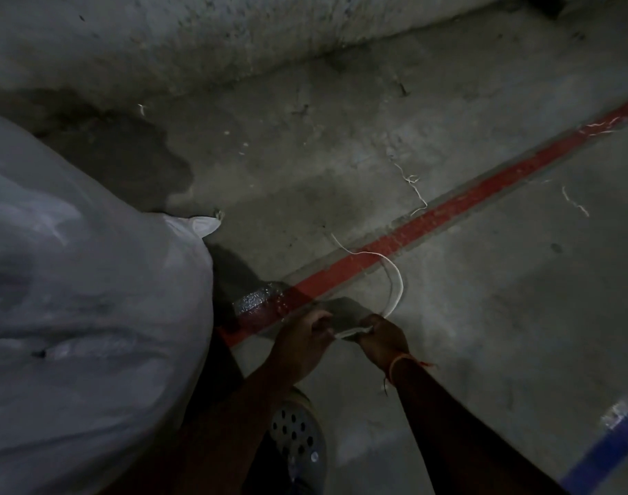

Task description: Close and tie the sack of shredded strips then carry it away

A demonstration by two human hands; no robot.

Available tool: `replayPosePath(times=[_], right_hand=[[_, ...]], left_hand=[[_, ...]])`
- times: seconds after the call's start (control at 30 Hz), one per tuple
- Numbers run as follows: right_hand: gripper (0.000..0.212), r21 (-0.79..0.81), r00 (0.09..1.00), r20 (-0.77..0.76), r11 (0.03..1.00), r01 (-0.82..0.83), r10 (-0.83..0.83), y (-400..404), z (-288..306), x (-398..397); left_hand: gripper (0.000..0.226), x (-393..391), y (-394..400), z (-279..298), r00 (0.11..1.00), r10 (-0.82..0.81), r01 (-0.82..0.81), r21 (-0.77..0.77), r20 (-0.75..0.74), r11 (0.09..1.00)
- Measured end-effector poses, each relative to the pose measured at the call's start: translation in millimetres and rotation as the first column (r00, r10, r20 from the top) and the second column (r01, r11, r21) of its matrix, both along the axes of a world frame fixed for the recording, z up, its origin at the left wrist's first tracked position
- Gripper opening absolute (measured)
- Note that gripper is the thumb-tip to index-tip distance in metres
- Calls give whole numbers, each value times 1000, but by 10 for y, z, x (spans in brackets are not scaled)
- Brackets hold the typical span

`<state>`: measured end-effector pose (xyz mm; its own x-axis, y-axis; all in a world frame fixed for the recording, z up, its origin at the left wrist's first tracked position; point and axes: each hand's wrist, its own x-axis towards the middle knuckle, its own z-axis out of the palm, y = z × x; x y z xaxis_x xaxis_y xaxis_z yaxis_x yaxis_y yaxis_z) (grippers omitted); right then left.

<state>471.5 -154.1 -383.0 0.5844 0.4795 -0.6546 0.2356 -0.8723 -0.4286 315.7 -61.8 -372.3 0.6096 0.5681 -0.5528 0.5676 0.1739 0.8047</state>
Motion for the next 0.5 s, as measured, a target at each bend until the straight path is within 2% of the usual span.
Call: replayPosePath(times=[0.07, 0.2, 0.33, 0.4, 0.5], right_hand=[[46, 2, 1000, 14, 1000, -21, 21, -6, 8, -19], [54, -30, 998, 63, 999, -25, 27, -60, -155, 5], [39, -39, 992, 117, 998, -43, 47, -45, -17, -51], [43, -25, 991, 126, 999, -43, 46, -49, -12, -52], [45, -3, 988, 151, 999, -32, 32, -67, -35, -53]], left_hand=[[31, -27, -14, -225, 999, 22, -21, -37, 31, 999], [50, 39, 6, -63, 999, 22, -20, -45, 36, 999], [38, 29, -39, -279, 999, 40, -39, -91, 9, 995], [42, 12, -65, -369, 1000, 25, -25, -78, 6, 997], [44, 56, -46, -83, 1000, -17, 18, -32, 18, 999]])
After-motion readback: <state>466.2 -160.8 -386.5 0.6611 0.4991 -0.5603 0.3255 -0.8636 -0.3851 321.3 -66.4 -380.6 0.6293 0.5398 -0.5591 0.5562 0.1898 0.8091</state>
